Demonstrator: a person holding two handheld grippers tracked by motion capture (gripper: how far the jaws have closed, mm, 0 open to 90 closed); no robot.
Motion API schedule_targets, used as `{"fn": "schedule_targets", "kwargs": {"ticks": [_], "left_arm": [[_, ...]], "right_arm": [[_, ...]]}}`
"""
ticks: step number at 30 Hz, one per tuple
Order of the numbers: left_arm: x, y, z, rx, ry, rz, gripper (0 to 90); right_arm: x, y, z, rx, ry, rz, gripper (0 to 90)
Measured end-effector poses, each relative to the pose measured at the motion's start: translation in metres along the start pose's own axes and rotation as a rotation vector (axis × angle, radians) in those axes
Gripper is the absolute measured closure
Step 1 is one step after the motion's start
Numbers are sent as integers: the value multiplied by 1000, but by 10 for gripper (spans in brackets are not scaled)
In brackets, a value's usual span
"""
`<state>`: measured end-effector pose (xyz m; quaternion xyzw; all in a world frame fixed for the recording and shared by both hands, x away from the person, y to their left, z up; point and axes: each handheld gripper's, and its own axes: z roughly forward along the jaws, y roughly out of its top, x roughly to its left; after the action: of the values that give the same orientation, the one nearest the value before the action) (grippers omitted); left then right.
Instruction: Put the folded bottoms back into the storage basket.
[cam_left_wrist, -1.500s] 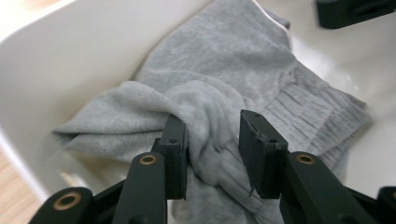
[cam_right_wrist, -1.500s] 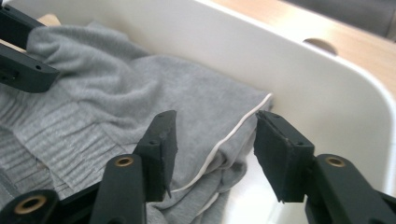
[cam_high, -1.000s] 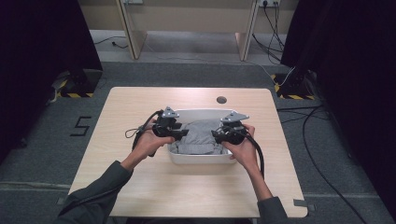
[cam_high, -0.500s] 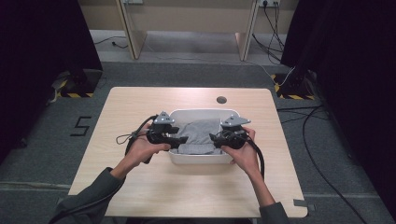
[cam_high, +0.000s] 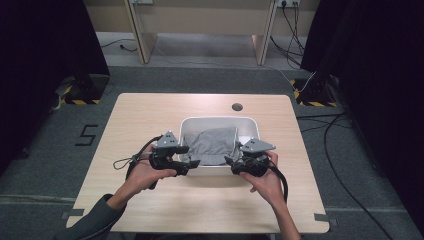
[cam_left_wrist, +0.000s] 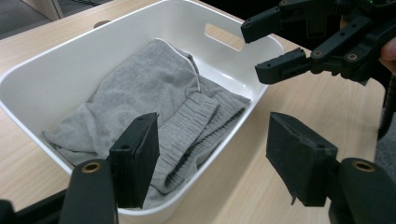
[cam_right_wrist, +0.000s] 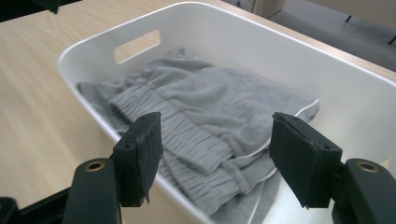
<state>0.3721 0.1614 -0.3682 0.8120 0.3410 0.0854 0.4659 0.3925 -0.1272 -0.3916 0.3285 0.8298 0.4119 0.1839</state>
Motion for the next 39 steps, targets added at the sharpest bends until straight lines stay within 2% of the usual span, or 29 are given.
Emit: {"fn": "schedule_targets", "kwargs": {"ticks": [5,11,16,18,20,23,35,39], "left_arm": [[-10,-9,-4,-13,-22,10,321],[-23,-21,-7,-20,-28,25,298],[-29,-28,-9,-59,-24,15,277],[-31,-30,-8,-24,-16,50,276],[-31,-30,-10,-41,6,46,276],[-32,-34,-10,-39,11,49,276],[-38,-49,-11,-18,-7,48,288],[-40,-61,-12,6,-16,43,290]], "right_arm": [[12,-13,-14,-37,22,-4,352],[22,-22,-22,-63,37,-5,348],[30,-24,-24,-53,31,-23,347],[33,-25,-24,-53,36,-29,347],[36,-26,-23,-51,41,-23,347],[37,-29,-24,-47,45,-22,348],[38,-39,-33,-53,42,-14,349],[43,-43,-34,-51,55,-21,349]]}}
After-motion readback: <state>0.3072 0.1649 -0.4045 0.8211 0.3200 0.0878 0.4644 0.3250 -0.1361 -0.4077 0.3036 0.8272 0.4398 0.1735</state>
